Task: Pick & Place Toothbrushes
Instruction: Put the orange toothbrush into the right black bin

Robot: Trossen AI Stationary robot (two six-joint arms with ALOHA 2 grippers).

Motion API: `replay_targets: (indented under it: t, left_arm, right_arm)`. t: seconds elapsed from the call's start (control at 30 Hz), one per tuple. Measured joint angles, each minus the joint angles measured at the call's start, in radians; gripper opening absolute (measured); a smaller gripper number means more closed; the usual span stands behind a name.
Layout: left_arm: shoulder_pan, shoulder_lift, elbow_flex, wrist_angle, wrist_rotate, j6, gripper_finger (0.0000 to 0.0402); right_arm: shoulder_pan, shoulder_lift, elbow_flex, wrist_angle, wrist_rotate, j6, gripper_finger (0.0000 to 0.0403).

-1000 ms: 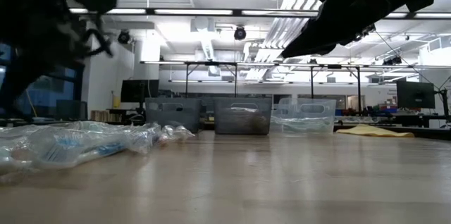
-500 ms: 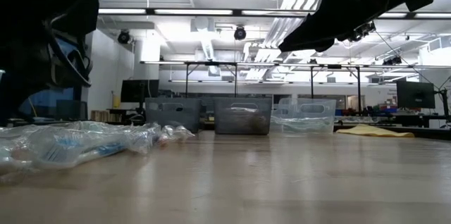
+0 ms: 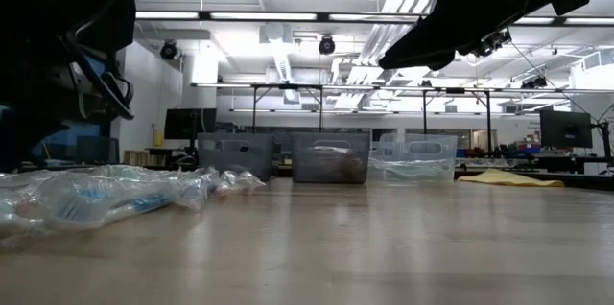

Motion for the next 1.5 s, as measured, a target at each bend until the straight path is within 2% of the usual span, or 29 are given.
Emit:
replay_targets:
  t: [0.3, 0.5, 0.73, 0.87, 1.03, 1.13, 1.23, 1.33, 1.5]
  left_arm:
    - [0.0, 0.0, 0.0, 0.011, 0.086, -0.004, 0.0015]
    - [0.0, 0.0, 0.029, -0.013, 0.111, -0.073, 0.0014]
    - [0.0, 0.0, 0.2, -0.111, 0.106, -0.08, 0.0006]
    - [0.0, 0.0, 0.317, -0.127, 0.006, -0.063, 0.0004]
    - [0.0, 0.0, 0.442, -0.088, -0.248, -0.001, 0.0003]
    - [0.001, 0.0, 0.487, -0.005, -0.415, 0.068, 0.0003]
    - [0.002, 0.0, 0.511, 0.122, -0.525, 0.162, 0.0002]
    - [0.026, -0.001, 0.513, 0.26, -0.552, 0.26, 0.0002]
    - [0.101, -0.028, 0.513, 0.385, -0.555, 0.33, 0.0002]
  right_arm:
    - [0.0, 0.0, 0.0, 0.002, 0.0, 0.0, 0.0146]
    - [0.0, 0.0, 0.0, 0.01, 0.0, 0.001, 0.0146]
    - [0.0, 0.0, 0.0, 0.015, 0.0, 0.026, 0.0146]
    - [0.0, 0.0, 0.0, 0.019, 0.0, 0.026, 0.0146]
    - [0.0, 0.036, 0.0, 0.093, 0.0, 0.02, 0.0146]
    - [-0.001, 0.083, 0.0, 0.189, 0.0, 0.012, 0.0146]
    - [0.0, 0.14, 0.0, 0.299, -0.004, -0.038, 0.0146]
    - [0.0, 0.191, 0.0, 0.416, -0.005, -0.093, 0.0146]
    - [-0.002, 0.26, 0.0, 0.609, -0.004, -0.157, 0.0146]
